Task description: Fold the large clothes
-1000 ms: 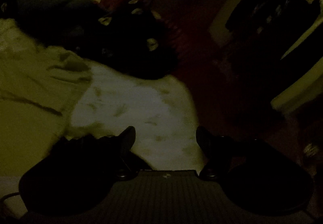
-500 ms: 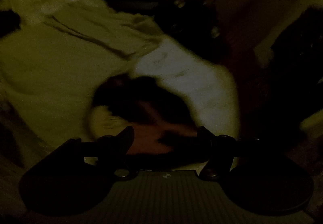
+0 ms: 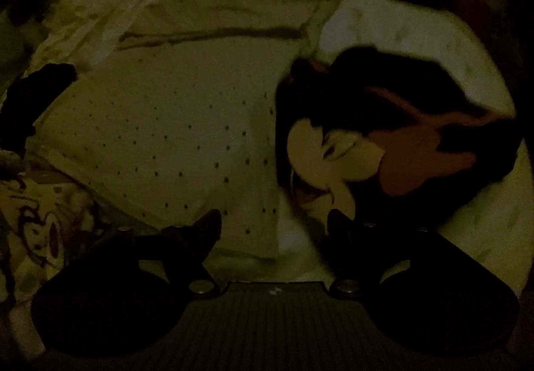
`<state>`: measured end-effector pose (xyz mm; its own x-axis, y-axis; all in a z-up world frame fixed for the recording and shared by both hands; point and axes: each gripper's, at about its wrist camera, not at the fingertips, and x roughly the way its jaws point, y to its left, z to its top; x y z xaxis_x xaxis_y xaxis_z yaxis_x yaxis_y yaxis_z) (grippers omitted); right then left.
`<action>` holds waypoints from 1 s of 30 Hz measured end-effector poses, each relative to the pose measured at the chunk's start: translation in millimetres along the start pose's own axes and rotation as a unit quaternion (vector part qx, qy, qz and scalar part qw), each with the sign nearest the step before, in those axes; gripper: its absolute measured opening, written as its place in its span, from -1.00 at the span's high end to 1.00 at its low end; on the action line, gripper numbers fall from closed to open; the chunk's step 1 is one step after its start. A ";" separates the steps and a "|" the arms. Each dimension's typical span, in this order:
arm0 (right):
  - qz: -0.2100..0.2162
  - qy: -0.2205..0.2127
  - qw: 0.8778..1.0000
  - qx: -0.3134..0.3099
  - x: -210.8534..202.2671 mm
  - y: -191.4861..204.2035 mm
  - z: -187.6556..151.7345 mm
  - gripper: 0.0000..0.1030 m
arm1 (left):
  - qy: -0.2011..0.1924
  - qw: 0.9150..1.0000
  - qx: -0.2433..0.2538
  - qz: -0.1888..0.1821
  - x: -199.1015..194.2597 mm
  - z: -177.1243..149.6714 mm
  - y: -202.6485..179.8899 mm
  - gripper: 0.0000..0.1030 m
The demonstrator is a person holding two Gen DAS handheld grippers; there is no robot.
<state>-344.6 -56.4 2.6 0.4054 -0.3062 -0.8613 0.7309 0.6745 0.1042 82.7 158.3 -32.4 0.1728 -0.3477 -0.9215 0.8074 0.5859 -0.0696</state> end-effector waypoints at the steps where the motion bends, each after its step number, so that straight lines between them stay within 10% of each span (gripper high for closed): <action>1: 0.002 0.007 1.000 0.007 4.3 -0.2 -0.9 -0.45 | 0.004 1.000 0.002 -0.008 3.1 -1.3 -2.4 -1.00; 14: -0.002 0.056 0.994 0.091 49.8 0.5 -10.6 -0.05 | 0.042 0.998 0.039 -0.017 24.5 1.0 -17.7 -1.00; 30: 0.020 0.096 0.986 0.133 67.5 -2.1 0.9 0.60 | 0.073 0.996 0.060 0.004 17.0 13.2 -33.4 -0.43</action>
<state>-318.4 -79.1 -55.3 0.3440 -0.1327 -0.9296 0.8448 0.4758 0.2447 66.2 123.1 -40.7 0.1036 -0.2279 -0.9682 0.8690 0.4943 -0.0234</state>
